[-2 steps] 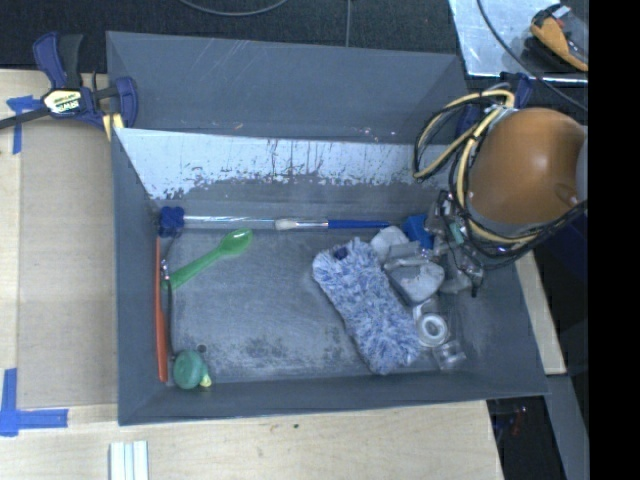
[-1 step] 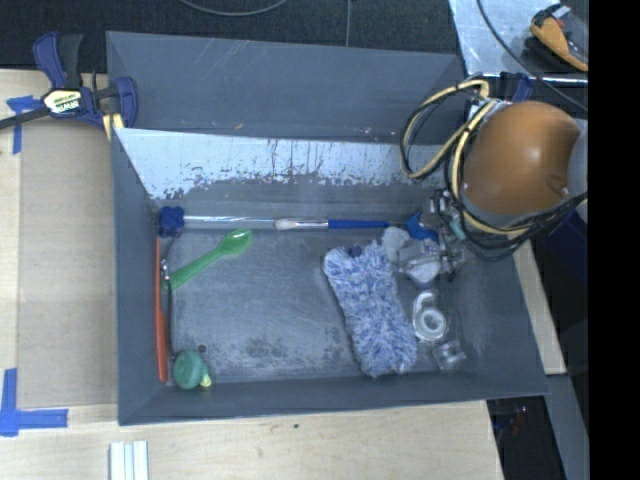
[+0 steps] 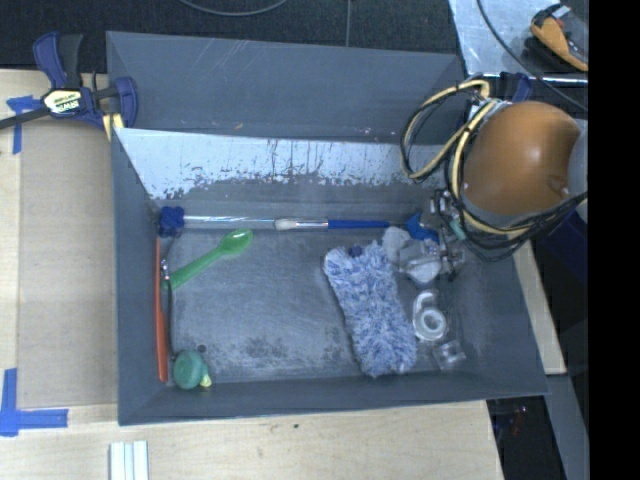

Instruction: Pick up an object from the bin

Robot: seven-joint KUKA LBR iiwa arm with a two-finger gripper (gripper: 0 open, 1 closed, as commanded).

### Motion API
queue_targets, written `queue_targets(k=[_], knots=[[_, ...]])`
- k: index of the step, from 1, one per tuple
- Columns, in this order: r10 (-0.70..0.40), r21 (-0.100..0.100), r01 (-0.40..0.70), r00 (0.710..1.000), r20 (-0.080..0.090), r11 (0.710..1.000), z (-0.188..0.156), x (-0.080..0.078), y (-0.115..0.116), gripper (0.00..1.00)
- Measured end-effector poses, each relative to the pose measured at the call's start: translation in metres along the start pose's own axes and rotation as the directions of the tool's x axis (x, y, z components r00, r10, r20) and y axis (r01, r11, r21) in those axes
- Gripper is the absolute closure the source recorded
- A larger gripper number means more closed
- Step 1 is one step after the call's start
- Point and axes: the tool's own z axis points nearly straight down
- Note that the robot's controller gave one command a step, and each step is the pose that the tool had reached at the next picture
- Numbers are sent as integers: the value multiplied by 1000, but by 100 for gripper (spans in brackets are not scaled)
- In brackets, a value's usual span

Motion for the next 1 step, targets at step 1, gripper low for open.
queue_targets(k=[1], knots=[[5,9,-5,1000,3,1000,-56,-9,10,100]])
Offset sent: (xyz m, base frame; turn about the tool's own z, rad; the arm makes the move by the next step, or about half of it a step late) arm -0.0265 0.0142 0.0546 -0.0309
